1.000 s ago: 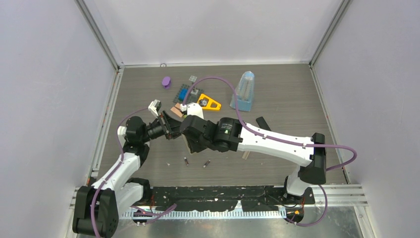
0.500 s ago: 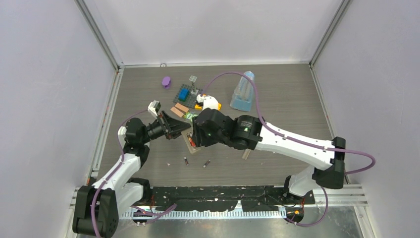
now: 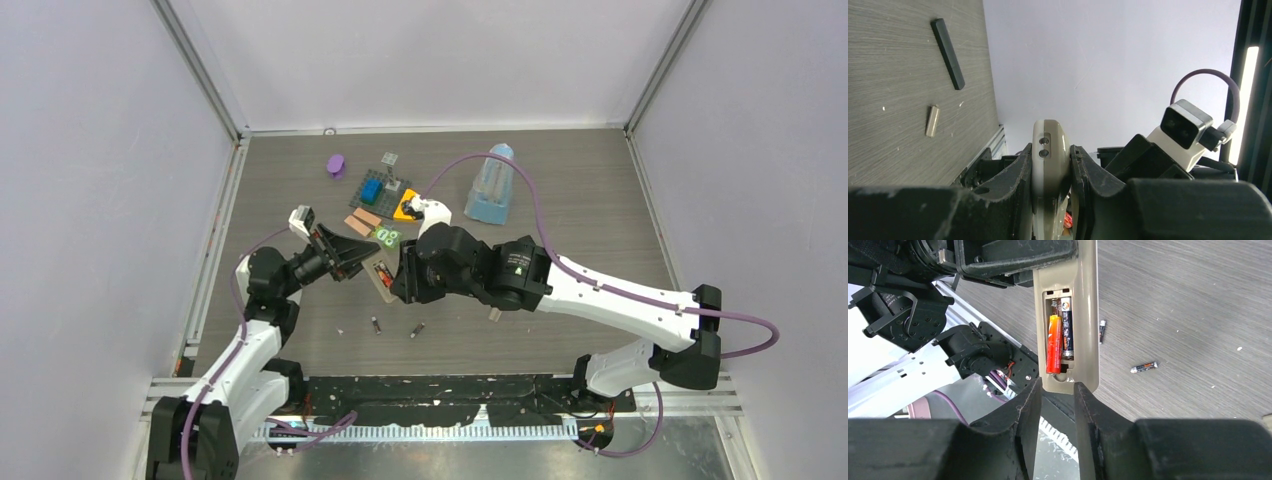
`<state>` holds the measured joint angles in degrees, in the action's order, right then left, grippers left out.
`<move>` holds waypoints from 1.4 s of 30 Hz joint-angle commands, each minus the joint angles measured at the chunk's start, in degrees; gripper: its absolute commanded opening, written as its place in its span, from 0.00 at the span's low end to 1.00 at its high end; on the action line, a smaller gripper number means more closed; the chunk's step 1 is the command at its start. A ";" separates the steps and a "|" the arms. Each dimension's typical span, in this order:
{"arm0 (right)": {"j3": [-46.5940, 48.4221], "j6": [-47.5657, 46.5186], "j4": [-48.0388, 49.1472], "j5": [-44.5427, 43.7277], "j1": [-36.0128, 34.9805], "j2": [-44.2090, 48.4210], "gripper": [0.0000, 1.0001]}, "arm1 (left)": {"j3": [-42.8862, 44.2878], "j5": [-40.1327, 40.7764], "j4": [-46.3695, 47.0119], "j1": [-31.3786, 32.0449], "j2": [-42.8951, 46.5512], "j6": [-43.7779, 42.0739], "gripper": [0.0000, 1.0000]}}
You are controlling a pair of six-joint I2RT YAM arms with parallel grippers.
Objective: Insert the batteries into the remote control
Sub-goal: Load the battery into the remote control.
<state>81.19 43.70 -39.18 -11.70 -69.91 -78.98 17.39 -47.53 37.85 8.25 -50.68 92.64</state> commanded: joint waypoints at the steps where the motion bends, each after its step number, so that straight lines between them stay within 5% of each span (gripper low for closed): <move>1: -0.41 1.50 4.25 2.00 -0.14 1.60 0.34 | 0.03 1.82 1.72 0.19 1.86 1.40 0.00; 23: -0.34 5.06 6.12 2.73 0.50 -2.09 0.06 | -0.34 0.62 1.50 0.19 2.91 0.91 0.00; 37: -3.30 6.48 10.23 5.89 1.88 -2.26 0.05 | 0.30 -0.39 -2.51 0.19 6.03 -2.22 0.00; 42: -5.86 5.77 14.79 8.53 1.84 0.82 0.13 | 0.25 0.63 -3.46 0.20 5.89 -2.82 0.00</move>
<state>76.73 49.89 -30.13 -4.08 -68.64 -80.99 16.88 -46.37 33.82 8.23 -45.95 90.78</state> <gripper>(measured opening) 0.087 0.276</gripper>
